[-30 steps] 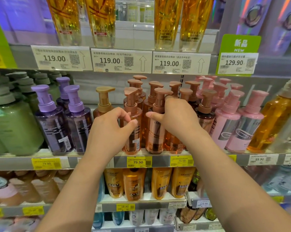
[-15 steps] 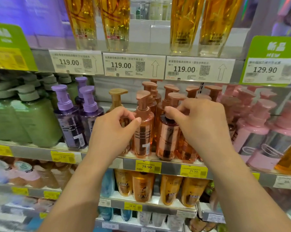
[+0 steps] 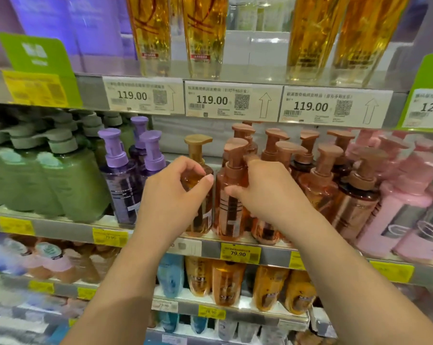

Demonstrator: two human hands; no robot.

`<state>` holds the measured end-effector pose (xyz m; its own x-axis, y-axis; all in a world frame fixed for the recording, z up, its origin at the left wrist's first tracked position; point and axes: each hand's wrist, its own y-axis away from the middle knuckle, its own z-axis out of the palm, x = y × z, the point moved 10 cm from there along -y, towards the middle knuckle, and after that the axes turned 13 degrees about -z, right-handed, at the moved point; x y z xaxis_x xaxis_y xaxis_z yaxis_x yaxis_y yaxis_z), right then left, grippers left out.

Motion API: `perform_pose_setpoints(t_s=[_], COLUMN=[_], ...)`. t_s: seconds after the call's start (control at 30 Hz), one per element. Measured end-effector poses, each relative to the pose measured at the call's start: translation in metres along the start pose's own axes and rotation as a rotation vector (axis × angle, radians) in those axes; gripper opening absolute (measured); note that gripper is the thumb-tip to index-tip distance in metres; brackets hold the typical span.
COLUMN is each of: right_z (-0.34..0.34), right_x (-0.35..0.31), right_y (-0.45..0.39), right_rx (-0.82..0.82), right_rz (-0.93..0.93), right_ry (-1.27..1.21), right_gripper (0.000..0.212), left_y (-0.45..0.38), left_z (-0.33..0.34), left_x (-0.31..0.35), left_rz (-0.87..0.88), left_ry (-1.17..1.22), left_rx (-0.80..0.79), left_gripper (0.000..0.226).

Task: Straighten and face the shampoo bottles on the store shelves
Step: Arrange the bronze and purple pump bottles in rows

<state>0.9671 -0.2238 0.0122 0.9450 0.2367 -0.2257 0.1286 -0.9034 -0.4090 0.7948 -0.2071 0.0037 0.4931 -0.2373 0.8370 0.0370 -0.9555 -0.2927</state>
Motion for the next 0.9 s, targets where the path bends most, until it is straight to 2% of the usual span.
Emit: perform_pose_setpoints(t_s=[0.13,0.2,0.33,0.4,0.47,0.57,0.67,0.73,0.83,0.9], right_z=[-0.006,-0.010,-0.006,0.010,0.015,0.003,-0.007,-0.008,-0.016,-0.012], right_x=[-0.005,-0.004,0.004,0.008,0.011,0.006,0.004,0.002,0.003,0.009], right_y=[0.003,0.007,0.005,0.006,0.008,0.004,0.004,0.005,0.007,0.007], right_rx=[0.066,0.068,-0.008,-0.076,-0.058,-0.029,0.047,0.064,0.085,0.022], right_rz=[0.121,0.177,0.223,0.268,0.326,0.337,0.415,0.434,0.413,0.405], right_ry=[0.182,0.198,-0.128,-0.343,-0.415,-0.151,0.164,0.251,0.095,-0.114], right_gripper=[0.070,0.069,0.027,0.030,0.039,0.033,0.055,0.061,0.055,0.048], left_y=[-0.014,-0.019,-0.022,-0.024,-0.027,-0.026,-0.025,-0.025,-0.027,-0.028], left_z=[0.001,-0.002,-0.005,-0.006,-0.006,-0.005,-0.006,-0.005,-0.002,0.001], left_x=[0.000,0.000,-0.005,-0.007,-0.009,-0.009,-0.007,-0.006,-0.003,-0.003], left_rz=[0.035,0.072,0.144,0.179,0.194,0.217,0.247,0.254,0.256,0.236], left_ry=[-0.009,-0.004,-0.001,-0.002,-0.004,-0.003,0.009,0.013,0.006,0.005], left_rx=[-0.095,-0.125,-0.209,-0.241,-0.279,-0.333,-0.357,-0.373,-0.378,-0.371], left_gripper=[0.011,0.013,0.012,0.013,0.015,0.014,0.014,0.013,0.013,0.013])
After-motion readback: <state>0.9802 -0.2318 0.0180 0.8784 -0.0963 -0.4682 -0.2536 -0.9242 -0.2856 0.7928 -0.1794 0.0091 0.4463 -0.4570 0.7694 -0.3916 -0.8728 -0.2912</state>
